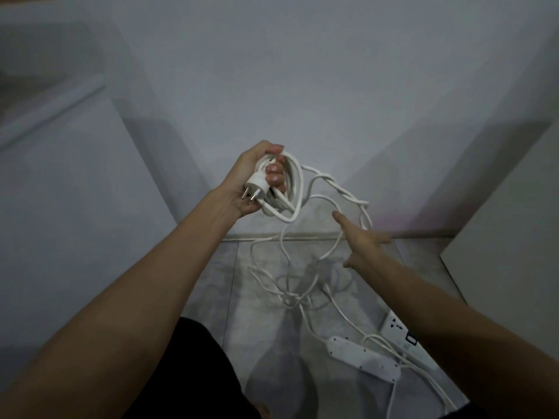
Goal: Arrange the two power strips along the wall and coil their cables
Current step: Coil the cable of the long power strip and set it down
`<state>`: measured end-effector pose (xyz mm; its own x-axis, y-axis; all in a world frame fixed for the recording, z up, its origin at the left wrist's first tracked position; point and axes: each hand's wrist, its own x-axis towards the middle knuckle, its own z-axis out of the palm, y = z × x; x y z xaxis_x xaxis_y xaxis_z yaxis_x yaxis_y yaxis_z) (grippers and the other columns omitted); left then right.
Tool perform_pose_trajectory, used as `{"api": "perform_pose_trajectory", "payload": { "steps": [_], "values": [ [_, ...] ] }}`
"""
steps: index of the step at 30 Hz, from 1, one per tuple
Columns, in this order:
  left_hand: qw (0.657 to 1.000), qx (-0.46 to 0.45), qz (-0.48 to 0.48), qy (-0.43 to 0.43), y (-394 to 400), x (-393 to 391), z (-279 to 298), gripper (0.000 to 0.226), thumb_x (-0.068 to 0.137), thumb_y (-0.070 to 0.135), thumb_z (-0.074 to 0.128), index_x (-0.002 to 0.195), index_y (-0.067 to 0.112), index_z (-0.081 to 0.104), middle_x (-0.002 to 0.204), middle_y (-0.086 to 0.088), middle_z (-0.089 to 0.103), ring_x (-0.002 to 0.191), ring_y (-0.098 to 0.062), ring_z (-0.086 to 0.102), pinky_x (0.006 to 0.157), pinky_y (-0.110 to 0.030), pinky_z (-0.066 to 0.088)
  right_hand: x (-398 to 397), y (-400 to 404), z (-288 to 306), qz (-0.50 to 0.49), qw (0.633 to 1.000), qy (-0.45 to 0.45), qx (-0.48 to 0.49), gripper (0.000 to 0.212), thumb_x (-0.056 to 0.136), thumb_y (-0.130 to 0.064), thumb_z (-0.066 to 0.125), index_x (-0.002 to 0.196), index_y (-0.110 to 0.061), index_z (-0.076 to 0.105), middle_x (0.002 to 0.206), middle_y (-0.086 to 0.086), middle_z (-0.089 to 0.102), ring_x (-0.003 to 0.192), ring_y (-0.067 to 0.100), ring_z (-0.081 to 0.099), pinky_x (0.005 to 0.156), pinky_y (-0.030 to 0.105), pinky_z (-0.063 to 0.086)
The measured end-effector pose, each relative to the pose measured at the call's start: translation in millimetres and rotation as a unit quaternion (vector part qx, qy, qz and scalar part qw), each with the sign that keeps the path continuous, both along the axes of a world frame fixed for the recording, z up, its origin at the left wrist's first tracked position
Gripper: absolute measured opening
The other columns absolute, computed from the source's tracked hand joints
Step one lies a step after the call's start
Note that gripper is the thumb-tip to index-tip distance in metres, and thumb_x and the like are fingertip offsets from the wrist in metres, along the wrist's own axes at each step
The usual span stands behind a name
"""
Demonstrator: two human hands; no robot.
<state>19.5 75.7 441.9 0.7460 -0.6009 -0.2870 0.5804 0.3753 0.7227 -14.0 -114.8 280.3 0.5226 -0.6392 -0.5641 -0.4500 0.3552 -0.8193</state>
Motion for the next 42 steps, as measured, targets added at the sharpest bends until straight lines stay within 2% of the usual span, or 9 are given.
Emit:
{"api": "perform_pose_trajectory", "payload": {
  "steps": [4,9,12,15,20,27,35,37,42],
  "values": [
    [0.999,0.028,-0.026,-0.009,-4,-3,0,0.031,0.092,0.023,0.043,0.063,0.012,0.044,0.039,0.005,0.038,0.029,-0.008,0.036,0.038,-0.015,0.034,12,29,5,-0.014,0.999,-0.026,0.027,0.128,0.022,-0.072,0.073,0.125,-0.004,0.040,0.124,0.019,0.054,0.105,0.039,0.059,0.088,0.052,0.051],
    [0.996,0.057,-0.066,-0.033,-5,-7,-1,0.036,0.092,0.023,0.042,0.059,0.012,0.047,0.038,0.005,0.039,0.030,-0.007,0.037,0.043,-0.018,0.032,13,52,46,0.114,0.977,-0.165,-0.070,0.041,0.068,-0.041,0.074,0.096,-0.015,0.062,0.098,0.006,0.060,0.096,0.026,0.055,0.081,0.035,0.044],
    [0.995,0.049,-0.085,-0.034,-4,-9,3,0.039,0.092,0.024,0.041,0.056,0.012,0.050,0.038,0.006,0.038,0.029,-0.007,0.035,0.043,-0.019,0.032,11,59,57,0.188,0.951,-0.219,-0.110,0.058,0.074,-0.049,0.067,0.127,-0.025,0.057,0.129,0.003,0.058,0.118,0.024,0.053,0.103,0.043,0.043],
    [0.995,0.055,-0.076,-0.041,-2,-11,5,0.038,0.092,0.024,0.041,0.057,0.012,0.049,0.038,0.005,0.038,0.029,-0.008,0.035,0.043,-0.019,0.032,11,53,59,0.210,0.925,-0.254,-0.188,0.031,0.087,-0.047,0.053,0.093,-0.022,0.071,0.100,0.001,0.071,0.100,0.021,0.063,0.094,0.042,0.048],
    [0.998,0.039,0.003,-0.050,-1,-4,7,0.030,0.092,0.020,0.046,0.063,0.010,0.045,0.041,0.002,0.042,0.029,-0.008,0.038,0.036,-0.016,0.034,-4,46,51,0.298,0.864,-0.245,-0.323,0.042,0.102,-0.031,0.032,0.064,-0.023,0.048,0.065,-0.004,0.057,0.068,0.018,0.057,0.073,0.038,0.044],
    [0.988,-0.091,0.127,-0.017,20,14,20,0.032,0.093,0.022,0.043,0.062,0.014,0.038,0.040,0.004,0.039,0.031,-0.007,0.037,0.035,-0.014,0.033,-6,23,18,0.277,0.906,-0.202,-0.248,0.037,0.094,-0.021,0.036,0.057,-0.024,0.040,0.047,-0.010,0.044,0.049,0.014,0.043,0.059,0.037,0.036],
    [0.950,-0.207,0.222,-0.073,48,29,36,0.037,0.093,0.020,0.042,0.057,0.017,0.033,0.044,0.006,0.038,0.034,-0.008,0.037,0.037,-0.017,0.031,-27,-13,-11,0.304,0.911,-0.037,-0.277,0.040,0.095,-0.023,0.037,0.058,-0.010,0.047,0.058,0.014,0.059,0.058,0.028,0.059,0.060,0.032,0.044],
    [0.943,-0.226,0.225,-0.093,42,25,44,0.035,0.093,0.020,0.041,0.059,0.018,0.031,0.043,0.005,0.037,0.033,-0.009,0.038,0.037,-0.018,0.031,-33,-26,-13,0.359,0.878,0.005,-0.318,0.040,0.097,-0.019,0.037,0.058,-0.012,0.044,0.071,0.023,0.067,0.067,0.031,0.062,0.066,0.033,0.046],
    [0.924,-0.277,0.217,-0.152,28,3,75,0.031,0.085,0.017,0.046,0.055,0.012,0.039,0.041,0.004,0.040,0.032,-0.009,0.040,0.034,-0.017,0.033,-43,-49,-25,0.522,0.659,0.191,-0.506,0.012,0.093,-0.006,0.047,0.104,-0.010,0.049,0.127,0.018,0.056,0.116,0.032,0.056,0.090,0.036,0.046]
  ]
}}
